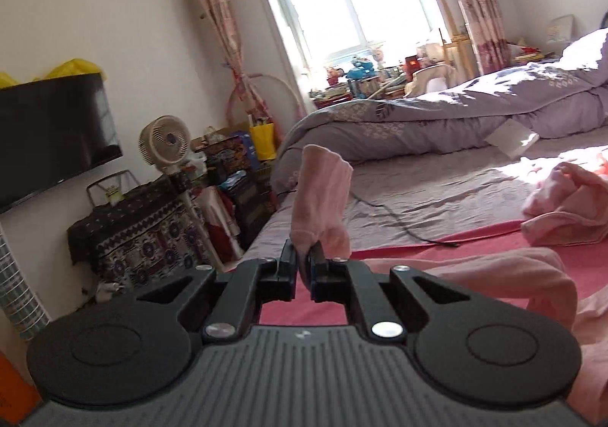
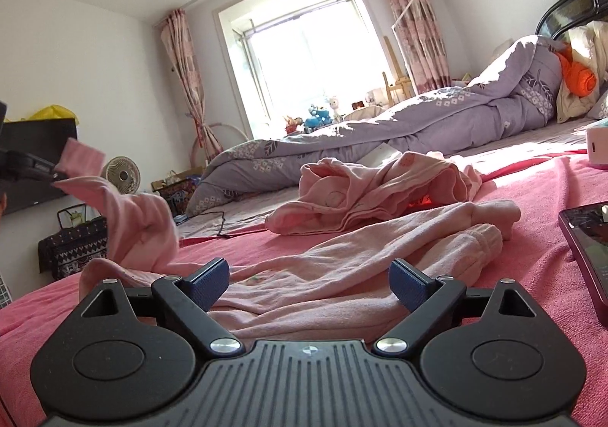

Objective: Fold clothes

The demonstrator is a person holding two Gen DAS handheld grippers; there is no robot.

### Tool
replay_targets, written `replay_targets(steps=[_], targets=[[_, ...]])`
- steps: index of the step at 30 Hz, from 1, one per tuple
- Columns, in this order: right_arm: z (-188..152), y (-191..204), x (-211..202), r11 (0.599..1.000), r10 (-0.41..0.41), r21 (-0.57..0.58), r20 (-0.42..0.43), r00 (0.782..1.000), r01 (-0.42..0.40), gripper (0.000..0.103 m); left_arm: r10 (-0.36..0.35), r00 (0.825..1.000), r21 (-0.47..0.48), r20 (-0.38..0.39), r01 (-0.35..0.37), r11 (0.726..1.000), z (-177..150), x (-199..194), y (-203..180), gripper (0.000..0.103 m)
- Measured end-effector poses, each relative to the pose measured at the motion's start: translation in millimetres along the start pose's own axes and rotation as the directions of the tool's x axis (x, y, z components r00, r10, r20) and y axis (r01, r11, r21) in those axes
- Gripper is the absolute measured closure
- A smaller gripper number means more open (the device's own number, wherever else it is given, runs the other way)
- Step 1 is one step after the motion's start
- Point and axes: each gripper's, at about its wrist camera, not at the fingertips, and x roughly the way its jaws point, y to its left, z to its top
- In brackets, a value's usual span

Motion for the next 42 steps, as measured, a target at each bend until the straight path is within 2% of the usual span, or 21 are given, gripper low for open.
replay_targets(steps=[2,4,6,8,11,14,16,19,21,24,25,27,28,30,32,33,36,39,40,41,42], targets=[[0.4,0.8,1.4,1.000,-0.005,-0.004,-0.006,1.000,0.005,0.010,0.089,0.994,-0.033,-0.060,-0.091,0.995,-30.4,9.8,40.1,0.098],[0.8,1.2,3.1,1.000,-0.002,-0.007,-0.016,1.000,0.002,0.010,0.153,0.979,-0.055,-0.134,-0.162,0.985,-62.7,21.8,73.6,0.098],[1.9,0.6,6.7,1.000,-0.001,-0.005,-0.038,0.999,0.001,0.010,0.117,0.967,-0.118,-0.226,-0.147,0.982,-95.6,35.6,98.0,0.095],[2.6,-0.1,9.7,1.000,0.000,-0.002,-0.058,0.998,0.000,0.010,0.071,0.965,-0.195,-0.254,-0.123,0.973,-120.0,40.5,112.4,0.094],[3.3,-1.1,13.1,1.000,-0.006,0.001,-0.081,0.997,0.006,0.009,0.058,0.977,-0.251,-0.207,-0.111,0.962,-131.2,32.0,121.6,0.093],[4.7,-0.4,15.1,1.000,-0.026,-0.002,-0.097,0.995,0.026,0.009,0.022,0.987,-0.328,-0.157,-0.073,0.942,-115.4,29.1,134.1,0.093],[8.9,10.2,12.4,0.996,-0.082,-0.046,-0.102,0.991,0.077,0.009,-0.003,0.995,-0.370,-0.102,-0.035,0.929,-99.2,25.5,141.9,0.093],[18.3,55.2,-2.1,0.978,0.035,-0.198,-0.126,0.991,-0.060,0.010,-0.005,1.000,-0.349,0.023,0.013,0.937,-70.1,10.6,142.0,0.092],[16.1,100.5,-4.7,0.925,0.104,-0.342,-0.197,0.975,-0.168,0.011,0.016,0.997,-0.324,0.072,0.008,0.946,-61.1,3.1,139.5,0.088],[-2.1,144.0,8.4,0.849,0.111,-0.471,-0.280,0.953,-0.238,0.013,0.036,0.998,-0.298,0.051,-0.019,0.954,-68.5,8.7,134.8,0.086],[-8.5,152.5,17.9,0.841,0.098,-0.484,-0.301,0.948,-0.241,0.017,0.038,0.999,-0.289,0.028,-0.028,0.957,-75.0,12.8,133.4,0.086],[-14.6,164.5,34.6,0.838,0.081,-0.488,-0.331,0.940,-0.244,0.035,0.032,0.998,-0.283,-0.051,-0.045,0.958,-96.2,24.9,130.3,0.086],[-10.2,165.0,40.4,0.850,0.084,-0.468,-0.333,0.939,-0.242,0.051,0.027,0.995,-0.286,-0.095,-0.053,0.957,-108.5,31.4,129.6,0.086],[-1.4,165.8,52.0,0.874,0.088,-0.426,-0.337,0.937,-0.235,0.063,0.018,0.989,-0.317,-0.145,-0.063,0.946,-130.4,39.1,132.8,0.087],[7.3,166.7,63.6,0.895,0.093,-0.383,-0.342,0.935,-0.229,0.082,0.008,0.983,-0.350,-0.182,-0.072,0.934,-151.5,45.0,136.7,0.085],[11.7,167.1,69.4,0.905,0.095,-0.361,-0.343,0.934,-0.225,0.086,0.002,0.980,-0.367,-0.200,-0.077,0.927,-162.1,48.0,138.6,0.085],[53.3,135.2,73.5,0.969,0.055,-0.220,-0.249,0.967,-0.112,0.094,0.005,0.980,-0.361,-0.198,-0.078,0.929,-170.6,46.7,137.9,0.084],[90.8,87.6,74.5,0.991,-0.101,-0.096,-0.138,0.985,0.088,0.094,0.017,0.980,-0.334,-0.200,-0.084,0.939,-170.7,47.2,134.0,0.084],[98.9,72.7,74.3,0.977,-0.203,-0.083,-0.094,0.975,0.195,0.093,0.018,0.980,-0.332,-0.198,-0.084,0.940,-170.7,47.0,133.4,0.084],[104.6,58.4,73.8,0.943,-0.326,-0.082,-0.044,0.944,0.322,0.089,0.015,0.981,-0.338,-0.195,-0.081,0.938,-170.7,46.8,134.1,0.084],[107.1,48.5,73.2,0.915,-0.396,-0.092,-0.032,0.918,0.392,0.086,0.012,0.981,-0.344,-0.191,-0.078,0.936,-170.7,46.6,134.9,0.084]])
